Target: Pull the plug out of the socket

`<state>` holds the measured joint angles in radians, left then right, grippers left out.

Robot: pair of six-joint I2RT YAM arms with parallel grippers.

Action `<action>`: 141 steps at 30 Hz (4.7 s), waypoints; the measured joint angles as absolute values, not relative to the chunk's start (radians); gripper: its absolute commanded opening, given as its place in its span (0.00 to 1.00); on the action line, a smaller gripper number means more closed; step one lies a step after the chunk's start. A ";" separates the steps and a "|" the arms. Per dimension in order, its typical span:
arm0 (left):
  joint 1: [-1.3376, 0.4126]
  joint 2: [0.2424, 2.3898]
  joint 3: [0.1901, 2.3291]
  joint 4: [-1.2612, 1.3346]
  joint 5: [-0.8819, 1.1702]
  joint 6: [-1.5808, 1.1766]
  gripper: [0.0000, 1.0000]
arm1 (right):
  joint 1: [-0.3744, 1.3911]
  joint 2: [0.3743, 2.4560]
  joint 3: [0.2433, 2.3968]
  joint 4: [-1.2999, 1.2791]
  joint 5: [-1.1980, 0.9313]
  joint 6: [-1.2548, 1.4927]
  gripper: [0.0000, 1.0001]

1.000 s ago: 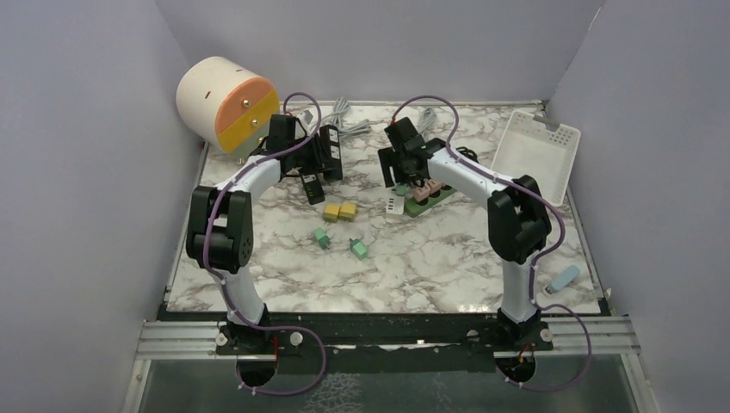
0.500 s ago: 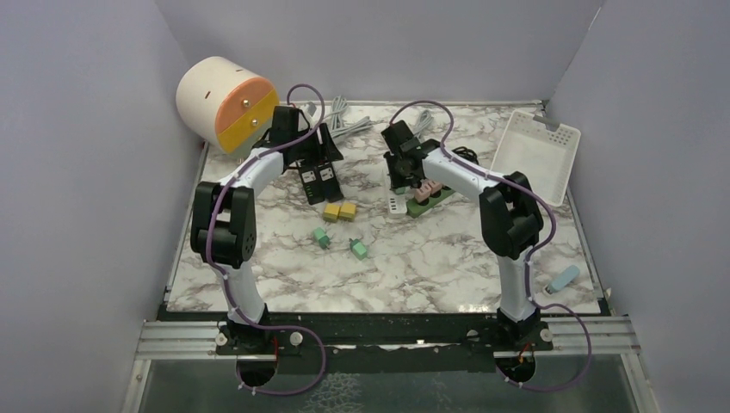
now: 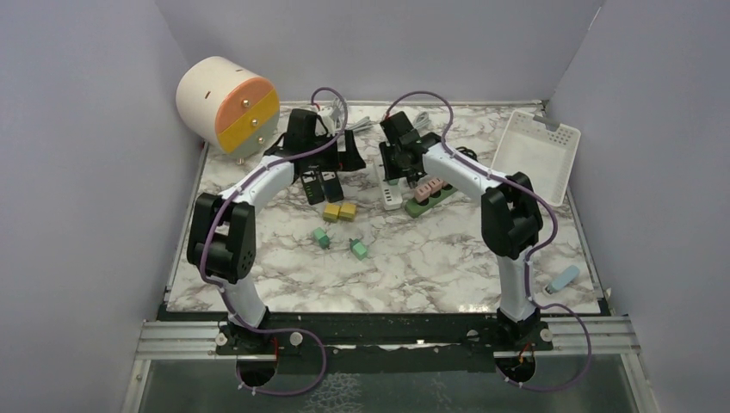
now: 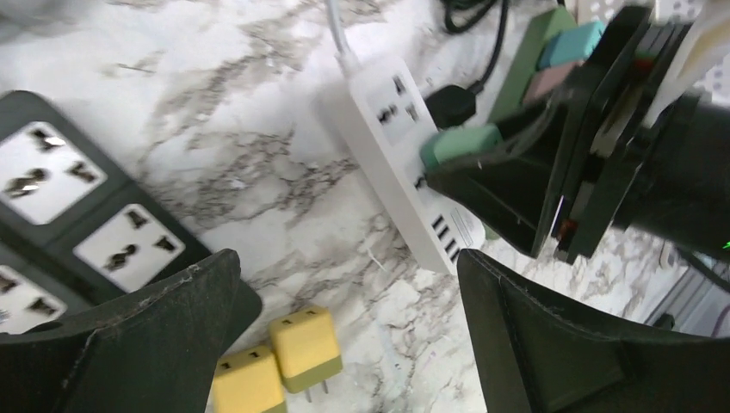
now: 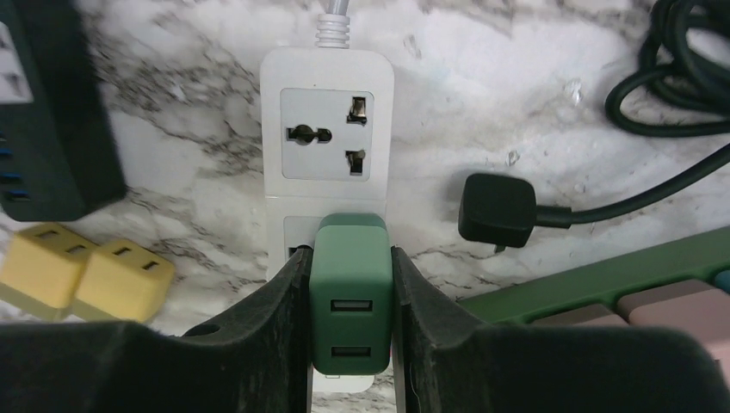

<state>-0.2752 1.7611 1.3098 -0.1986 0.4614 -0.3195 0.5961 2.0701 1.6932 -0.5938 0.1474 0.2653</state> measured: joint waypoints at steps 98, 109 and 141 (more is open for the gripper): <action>-0.125 1.702 1.293 -0.249 0.394 -0.381 0.96 | 0.931 1.955 1.150 0.268 -0.103 0.088 0.57; -0.124 1.639 1.202 -0.224 0.387 -0.389 0.96 | 0.931 1.954 1.173 0.263 -0.124 0.051 0.70; -0.119 1.226 0.647 -0.220 0.306 -0.590 0.45 | 0.930 1.549 0.842 -0.044 -0.176 0.036 0.39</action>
<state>-0.1188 1.2263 0.6472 -0.2199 0.3061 -0.5903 0.9302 1.5490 0.8421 -0.0444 -0.1764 0.0364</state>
